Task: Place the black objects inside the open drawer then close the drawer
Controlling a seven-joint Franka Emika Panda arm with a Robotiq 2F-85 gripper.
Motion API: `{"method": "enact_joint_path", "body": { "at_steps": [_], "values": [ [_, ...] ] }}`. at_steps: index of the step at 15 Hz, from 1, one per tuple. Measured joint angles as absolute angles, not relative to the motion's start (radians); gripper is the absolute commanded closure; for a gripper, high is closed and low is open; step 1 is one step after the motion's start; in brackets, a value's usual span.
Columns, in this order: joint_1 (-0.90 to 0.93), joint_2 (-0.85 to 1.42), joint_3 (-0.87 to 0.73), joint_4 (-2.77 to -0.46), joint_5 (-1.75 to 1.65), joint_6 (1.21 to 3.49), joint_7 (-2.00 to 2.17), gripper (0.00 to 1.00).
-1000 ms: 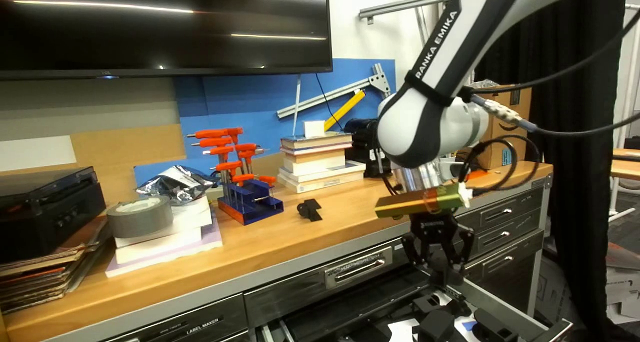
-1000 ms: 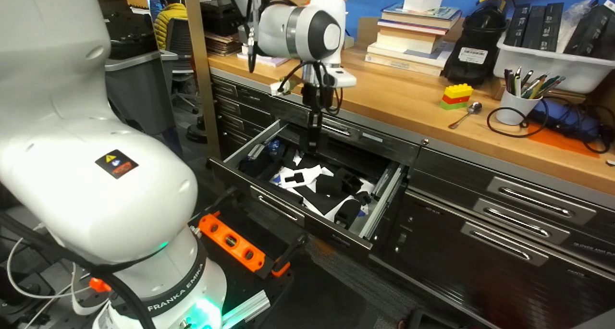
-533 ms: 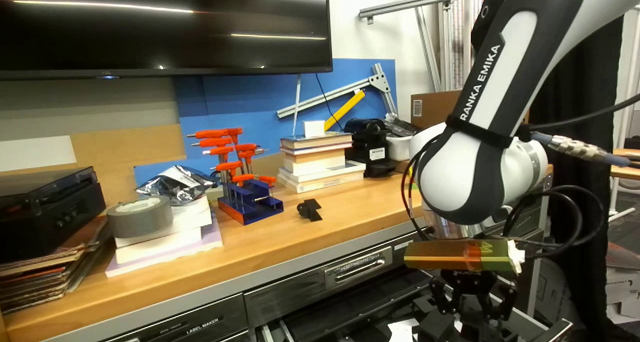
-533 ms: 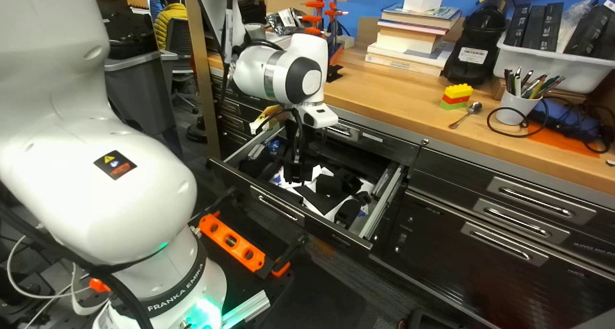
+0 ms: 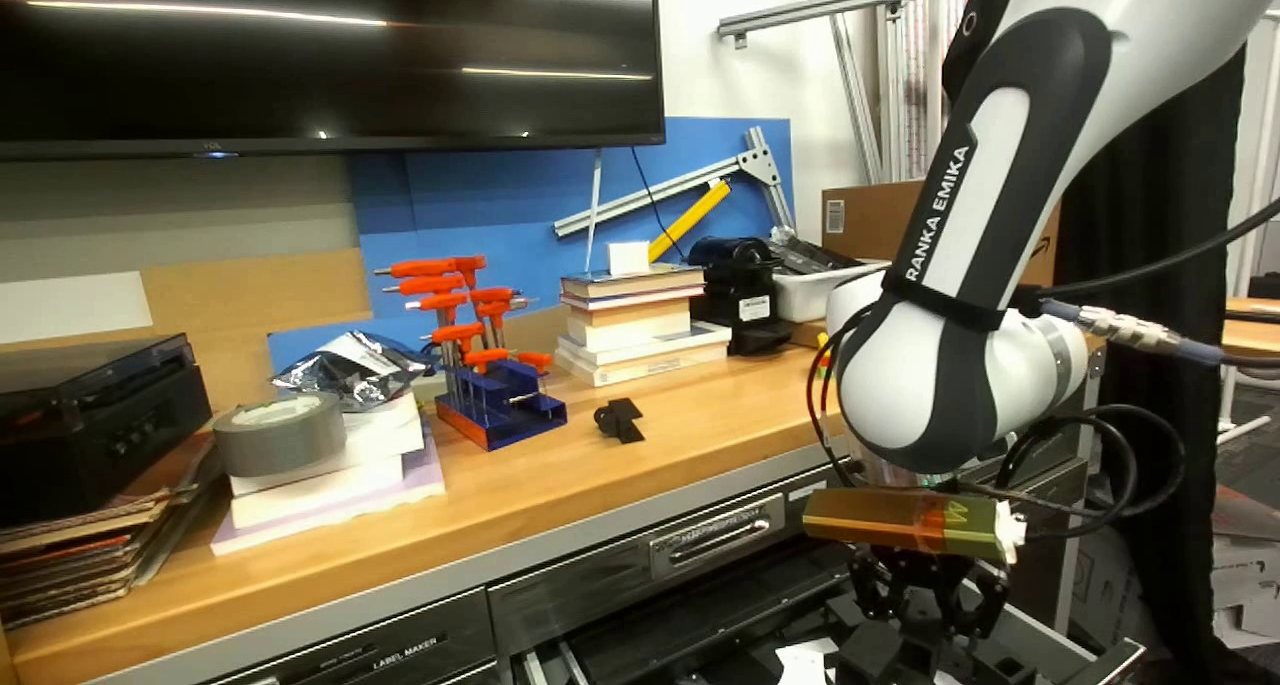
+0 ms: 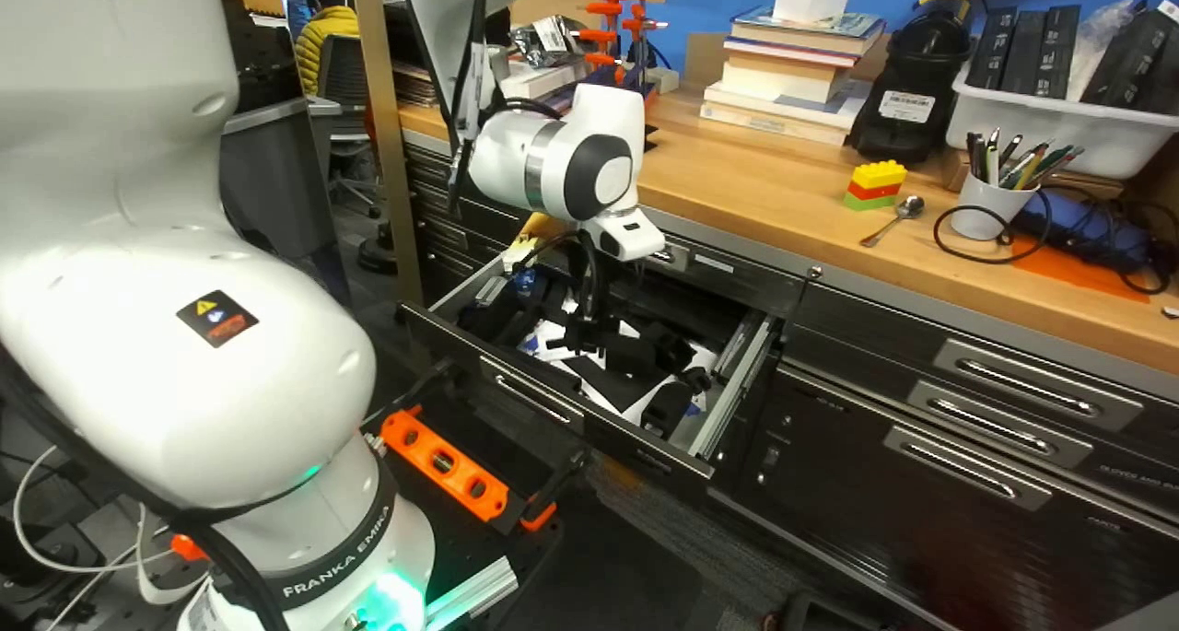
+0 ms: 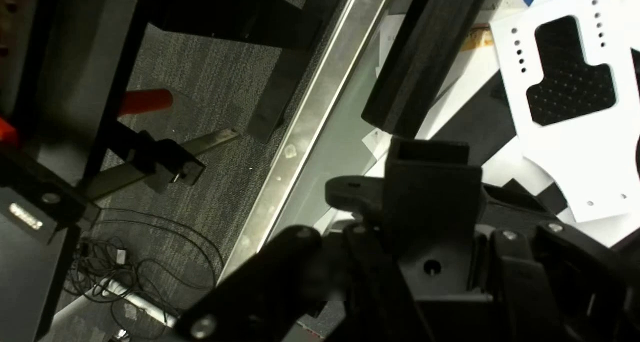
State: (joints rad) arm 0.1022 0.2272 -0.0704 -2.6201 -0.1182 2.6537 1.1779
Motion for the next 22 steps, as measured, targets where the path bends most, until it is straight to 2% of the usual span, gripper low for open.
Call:
{"method": "enact_joint_path", "body": {
  "at_steps": [8, 17, 18, 19, 22],
  "values": [
    [0.103, 0.409, -0.126, -2.537, -0.096, 2.771, 1.17, 0.87],
    [0.104, 0.546, -0.125, -2.444, 0.002, 2.794, 1.107, 0.87],
    [0.104, 0.553, -0.125, -2.438, 0.011, 2.794, 1.102, 0.62],
    [0.104, 0.554, -0.125, -2.436, 0.017, 2.794, 1.097, 0.61],
    [0.105, 0.554, -0.129, -2.43, 0.025, 2.794, 1.096, 0.38]
  ]
}}
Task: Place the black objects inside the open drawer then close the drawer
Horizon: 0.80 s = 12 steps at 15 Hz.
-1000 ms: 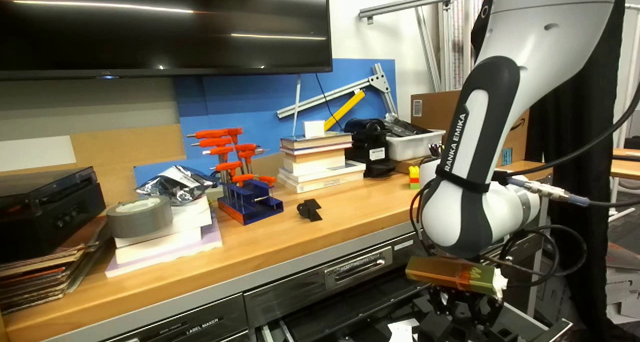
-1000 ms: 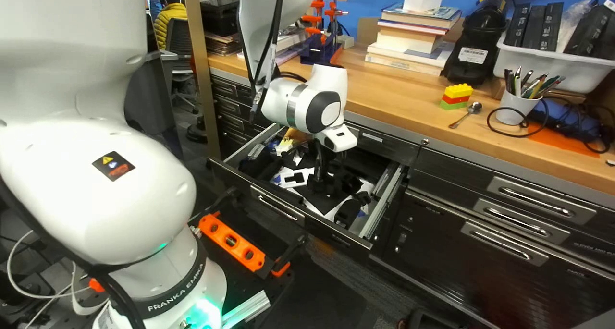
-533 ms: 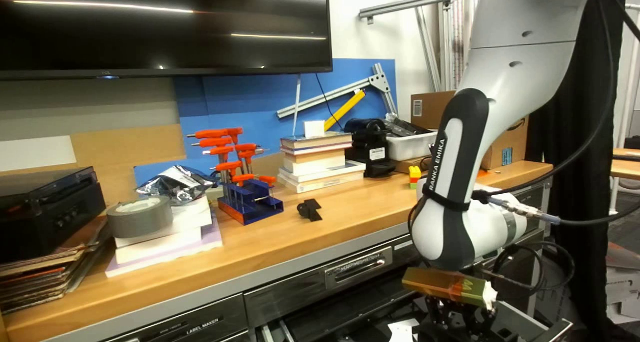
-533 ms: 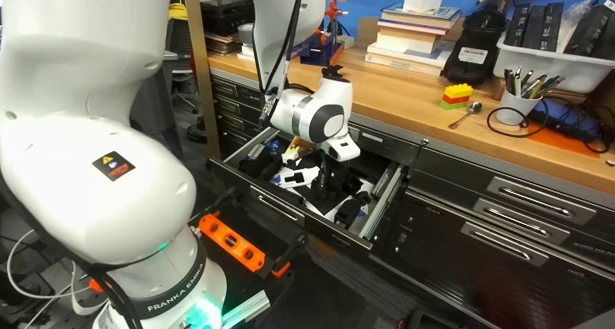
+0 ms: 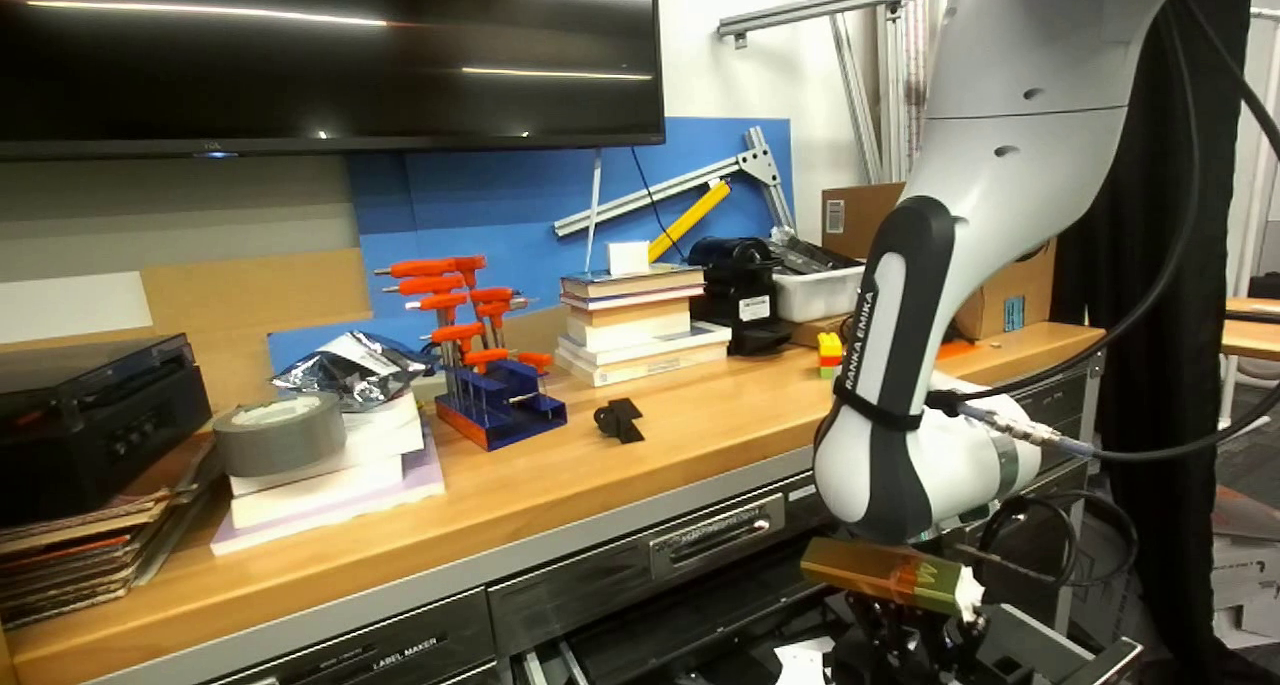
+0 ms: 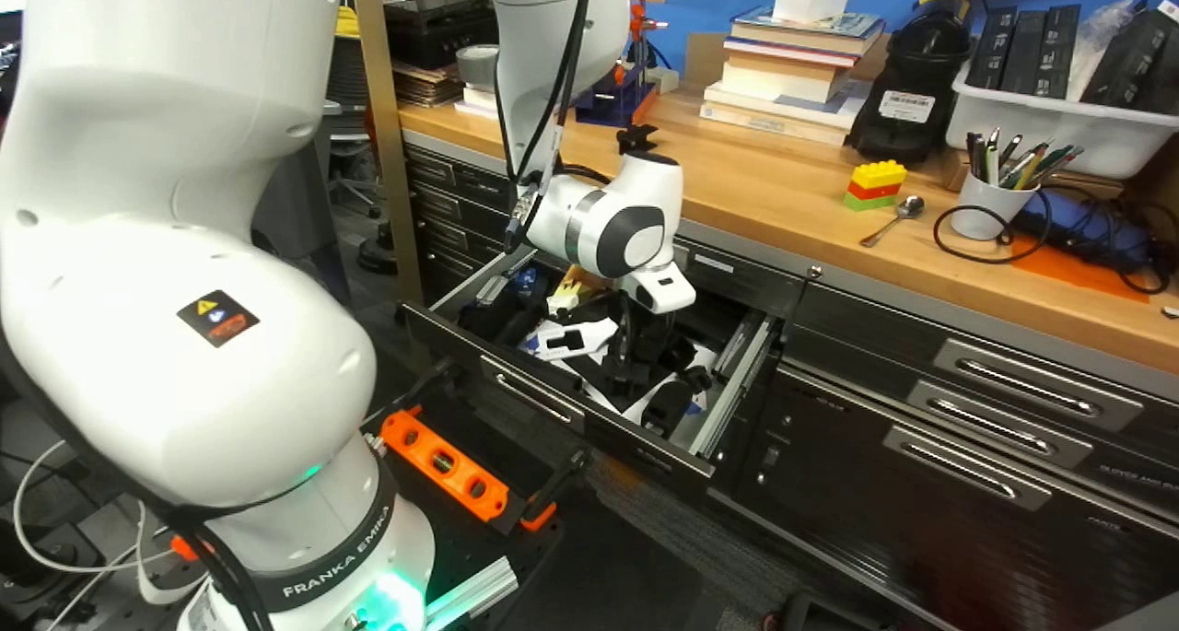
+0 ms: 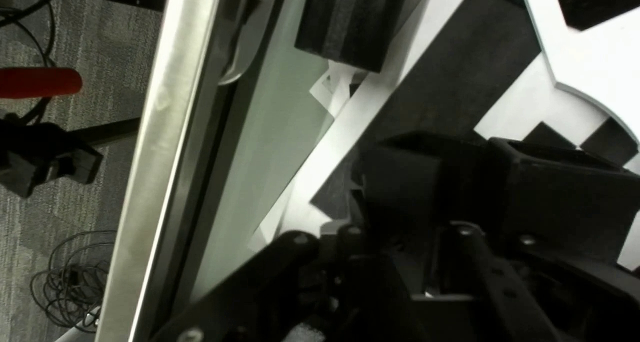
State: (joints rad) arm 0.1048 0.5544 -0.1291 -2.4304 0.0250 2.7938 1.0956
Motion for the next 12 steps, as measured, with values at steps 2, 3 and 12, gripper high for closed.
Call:
{"method": "enact_joint_path", "body": {
  "at_steps": [2, 3, 12],
  "values": [
    [0.108, 0.554, -0.138, -2.43, 0.025, 2.794, 1.096, 0.23],
    [0.11, 0.554, -0.142, -2.43, 0.025, 2.794, 1.096, 0.16],
    [0.151, 0.531, -0.189, -2.431, 0.025, 2.793, 1.096, 0.0]
  ]
}}
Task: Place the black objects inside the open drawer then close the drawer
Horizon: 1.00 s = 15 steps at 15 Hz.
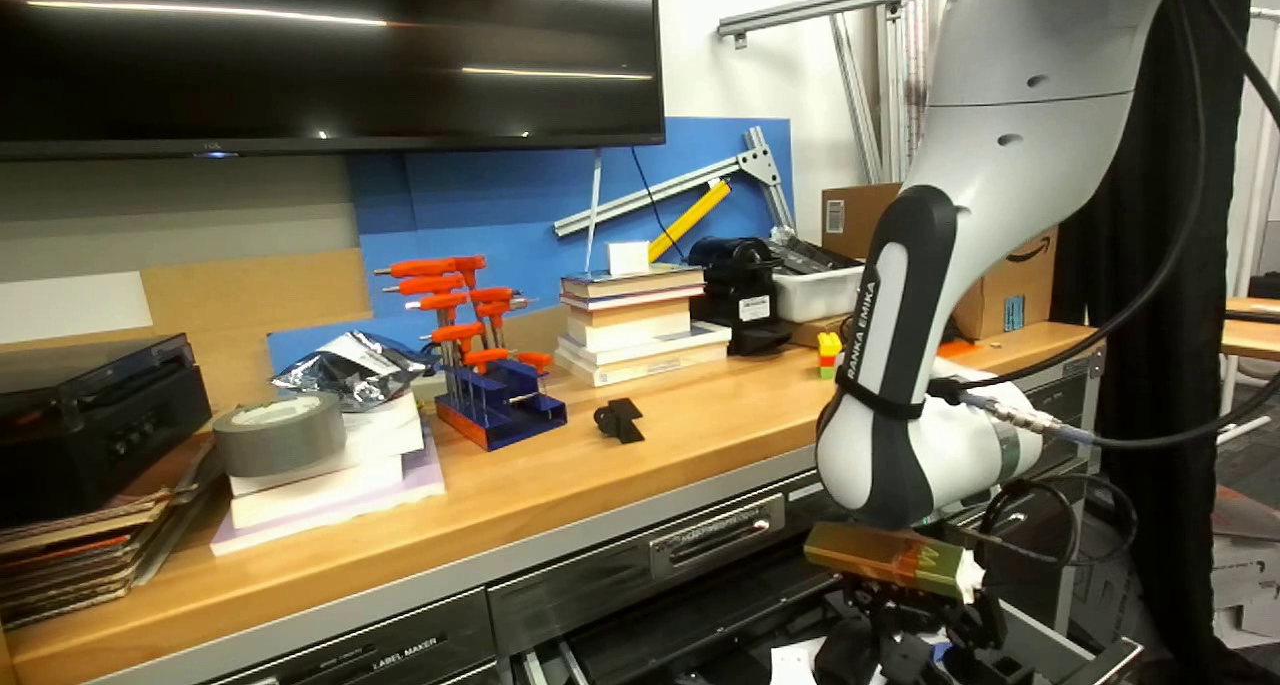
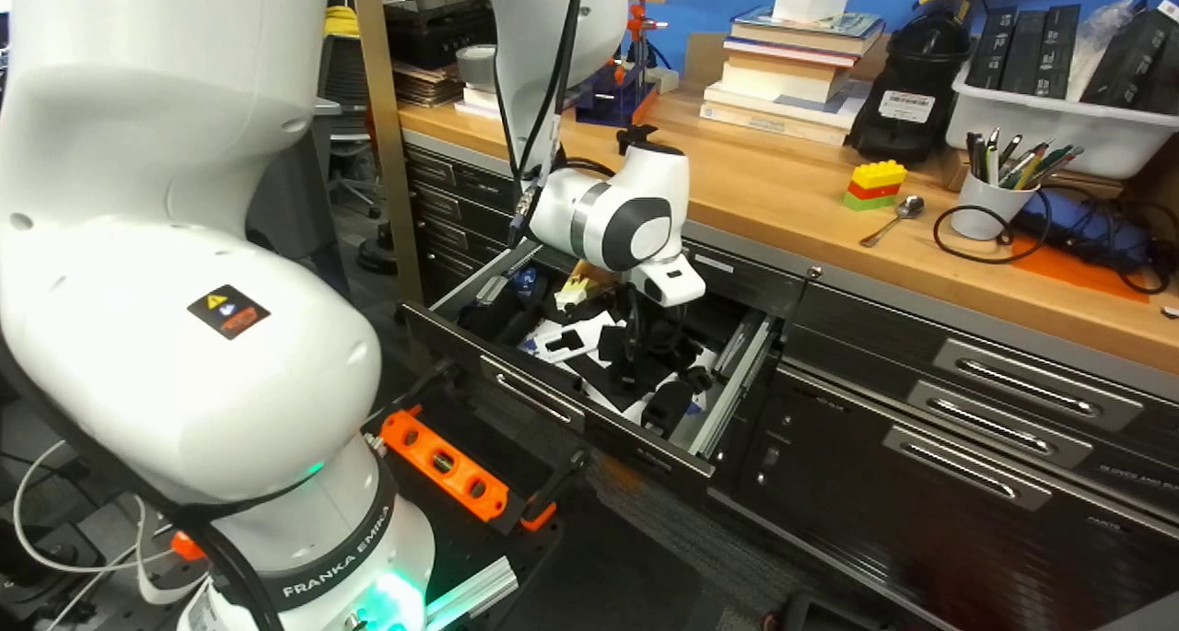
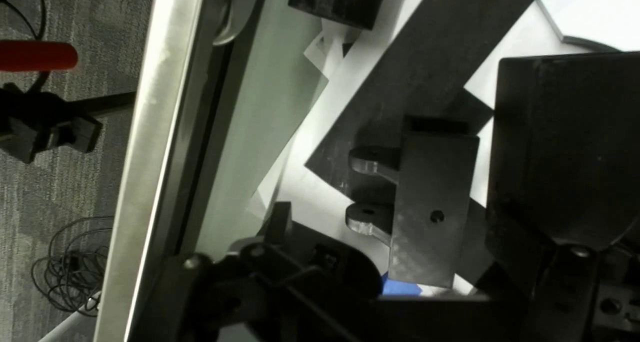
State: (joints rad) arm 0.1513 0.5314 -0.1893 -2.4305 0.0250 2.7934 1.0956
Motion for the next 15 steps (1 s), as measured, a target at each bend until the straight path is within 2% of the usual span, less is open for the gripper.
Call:
{"method": "enact_joint_path", "body": {
  "at_steps": [9, 15],
  "values": [
    [0.246, 0.343, -0.239, -2.415, -0.062, 2.723, 1.098, 0.0],
    [0.214, 0.197, -0.172, -2.346, -0.098, 2.583, 1.038, 0.0]
  ]
}}
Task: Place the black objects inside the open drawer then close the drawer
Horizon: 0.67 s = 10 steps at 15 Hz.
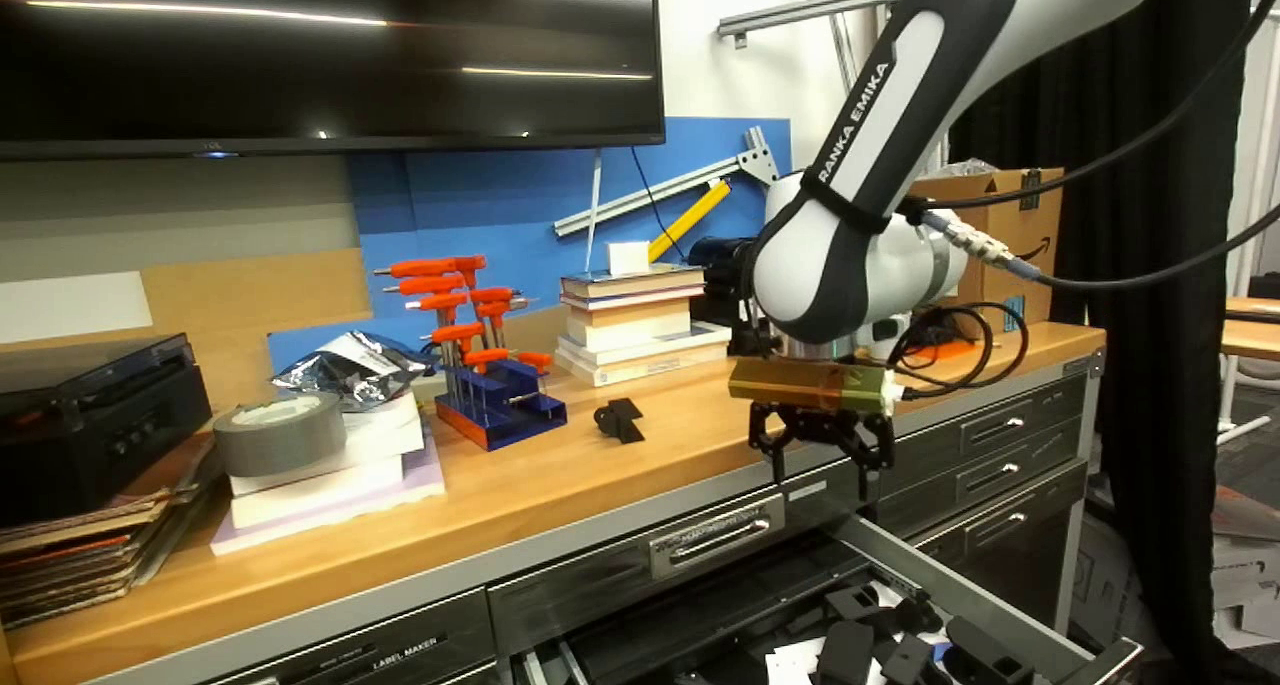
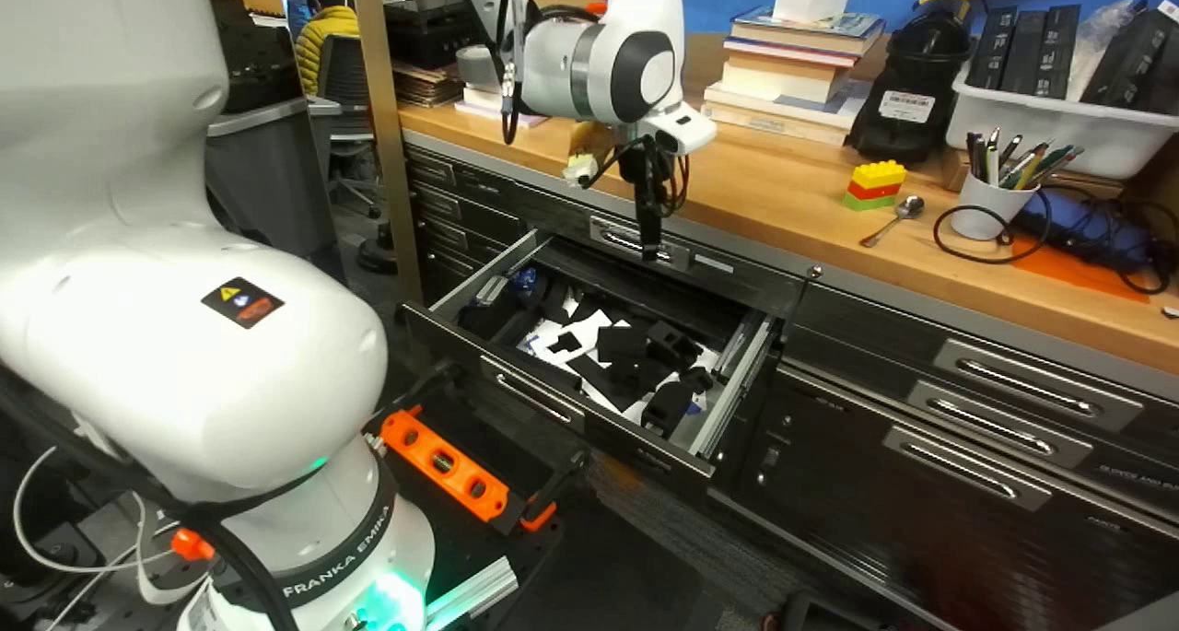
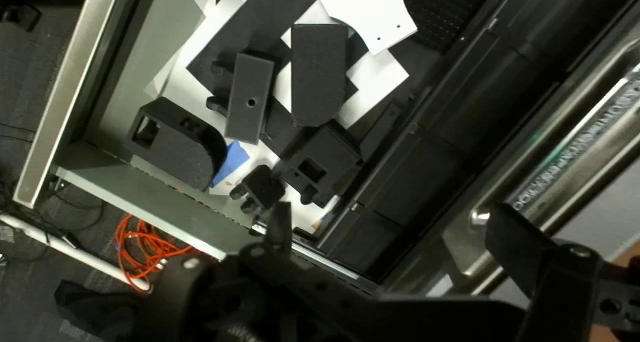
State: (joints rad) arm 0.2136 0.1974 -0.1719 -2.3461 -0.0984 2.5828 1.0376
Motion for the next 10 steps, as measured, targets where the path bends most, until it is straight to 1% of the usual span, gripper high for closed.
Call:
{"method": "enact_joint_path", "body": {
  "at_steps": [4, 10],
  "values": [
    [0.164, 0.158, -0.103, -2.285, -0.09, 2.523, 0.927, 0.0],
    [0.138, 0.174, -0.007, -2.17, -0.01, 2.476, 0.647, 0.0]
  ]
}}
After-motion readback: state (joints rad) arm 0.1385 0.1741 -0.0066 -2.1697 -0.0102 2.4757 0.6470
